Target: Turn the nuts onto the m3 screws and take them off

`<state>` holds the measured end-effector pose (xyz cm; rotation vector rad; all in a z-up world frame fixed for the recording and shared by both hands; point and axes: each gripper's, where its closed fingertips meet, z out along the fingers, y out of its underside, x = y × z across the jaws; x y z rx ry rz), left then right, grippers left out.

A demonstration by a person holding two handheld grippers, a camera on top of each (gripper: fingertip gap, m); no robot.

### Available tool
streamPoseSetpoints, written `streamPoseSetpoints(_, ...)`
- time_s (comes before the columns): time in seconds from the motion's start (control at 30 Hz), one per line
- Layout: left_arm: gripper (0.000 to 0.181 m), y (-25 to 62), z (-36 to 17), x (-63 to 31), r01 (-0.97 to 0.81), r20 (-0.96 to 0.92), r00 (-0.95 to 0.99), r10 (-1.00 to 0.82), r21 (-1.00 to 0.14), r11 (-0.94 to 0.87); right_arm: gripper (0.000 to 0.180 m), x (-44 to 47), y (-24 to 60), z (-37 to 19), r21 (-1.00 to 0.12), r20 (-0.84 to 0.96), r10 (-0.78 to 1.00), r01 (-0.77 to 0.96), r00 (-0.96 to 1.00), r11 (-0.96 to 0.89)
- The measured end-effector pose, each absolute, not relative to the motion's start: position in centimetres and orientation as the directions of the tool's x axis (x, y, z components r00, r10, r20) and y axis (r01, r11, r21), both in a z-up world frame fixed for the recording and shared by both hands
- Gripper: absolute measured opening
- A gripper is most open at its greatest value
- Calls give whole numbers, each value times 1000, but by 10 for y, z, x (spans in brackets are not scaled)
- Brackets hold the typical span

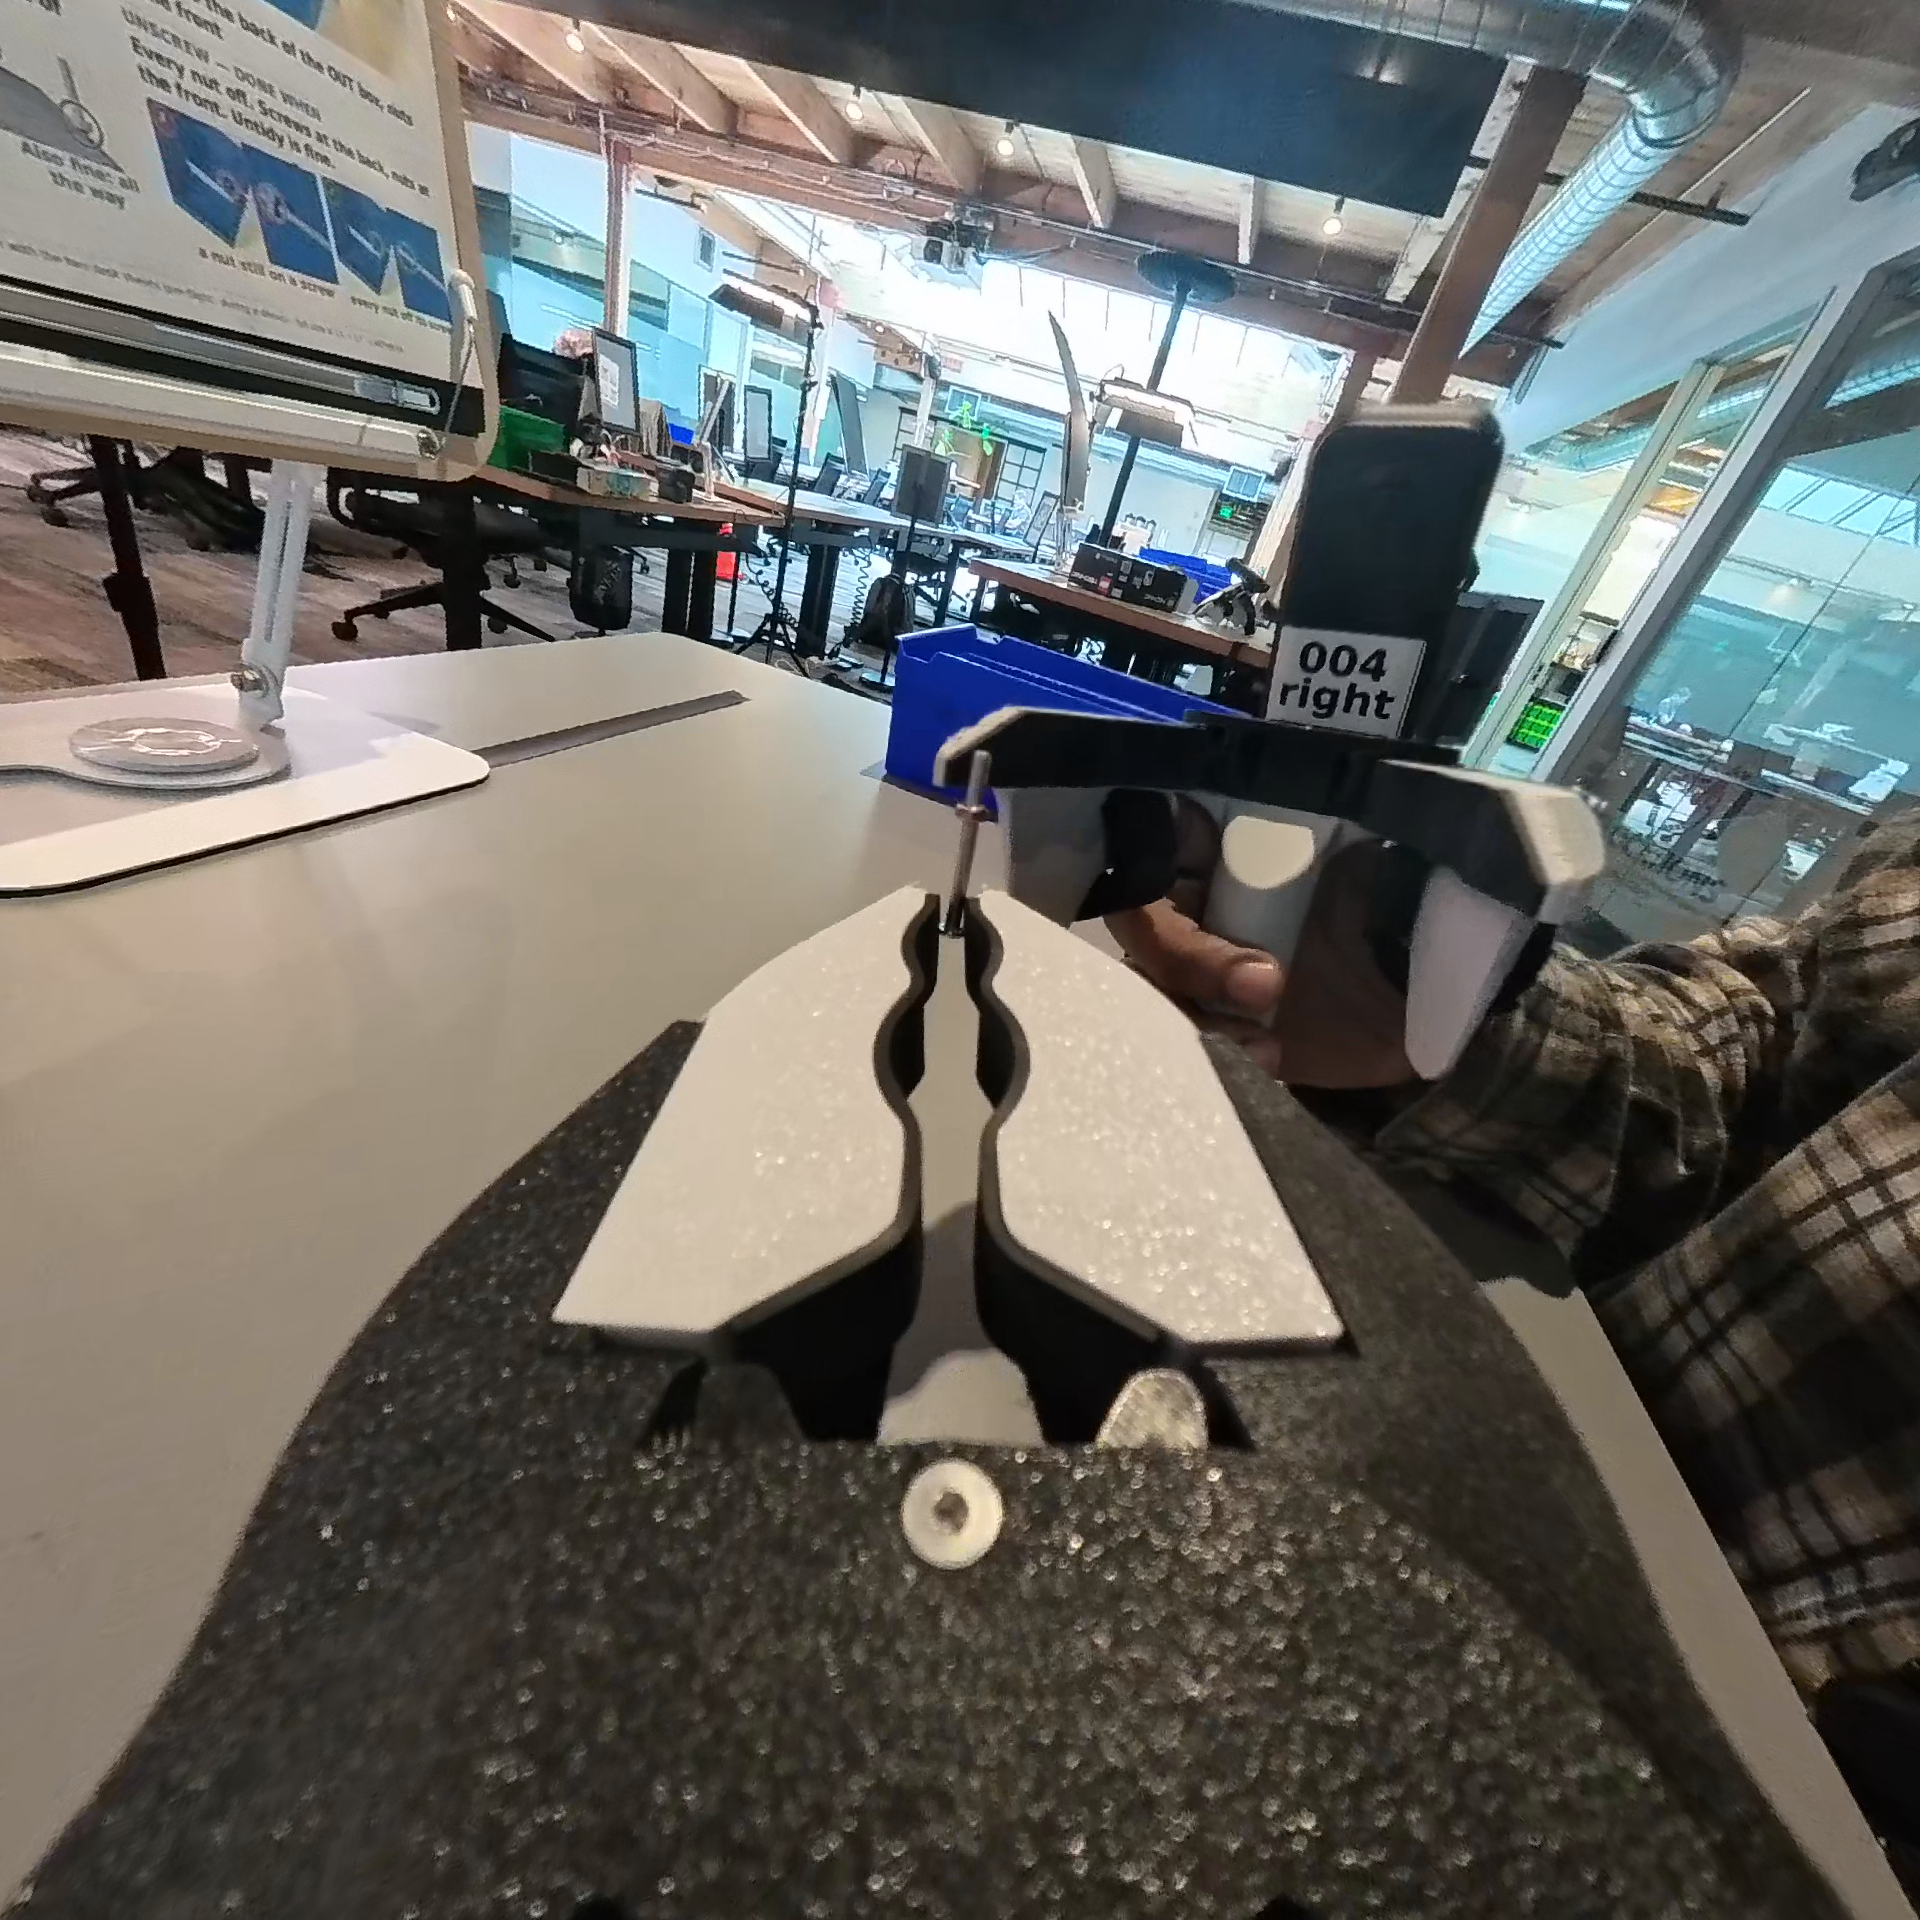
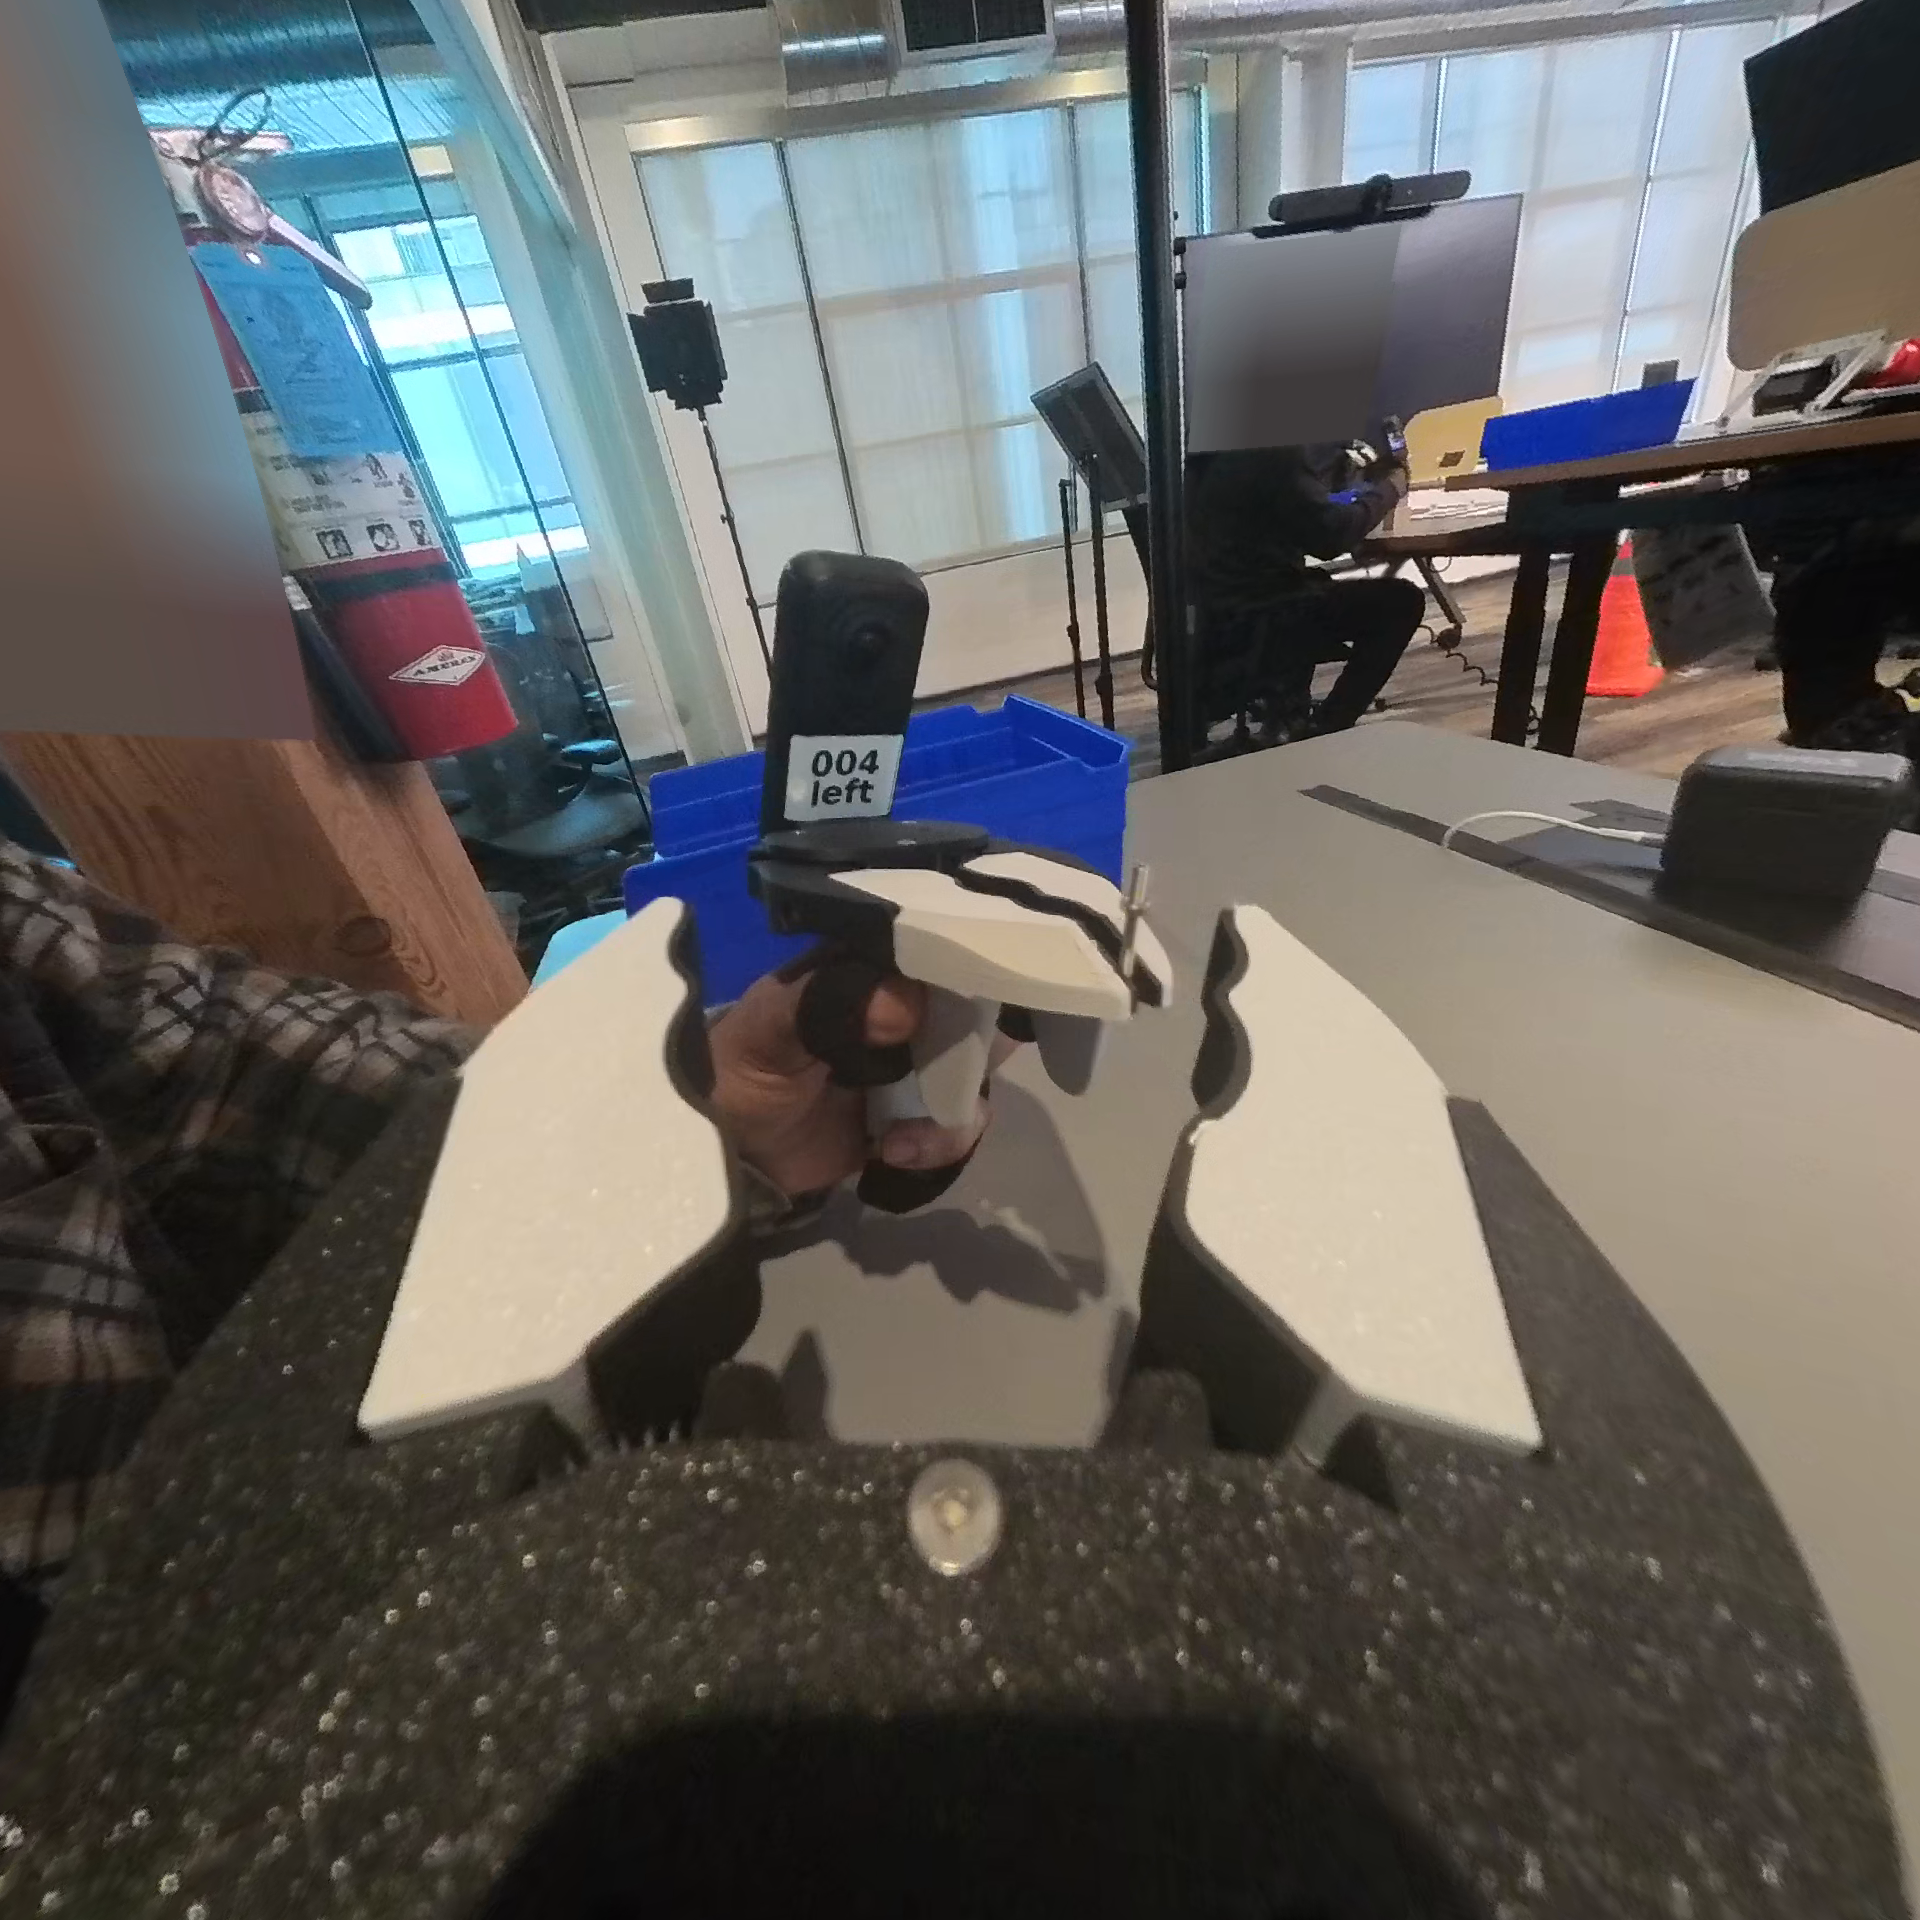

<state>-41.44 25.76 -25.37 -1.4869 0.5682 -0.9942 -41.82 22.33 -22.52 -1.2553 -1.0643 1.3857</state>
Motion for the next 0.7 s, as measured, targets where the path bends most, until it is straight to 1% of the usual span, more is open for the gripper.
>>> streamPoseSetpoints(0.7, 4, 258, -255, -413, 192, 261, 510, -820, -963, -187, 89, -403, 234, -233, -977, -201, 980, -74, 13, -199)
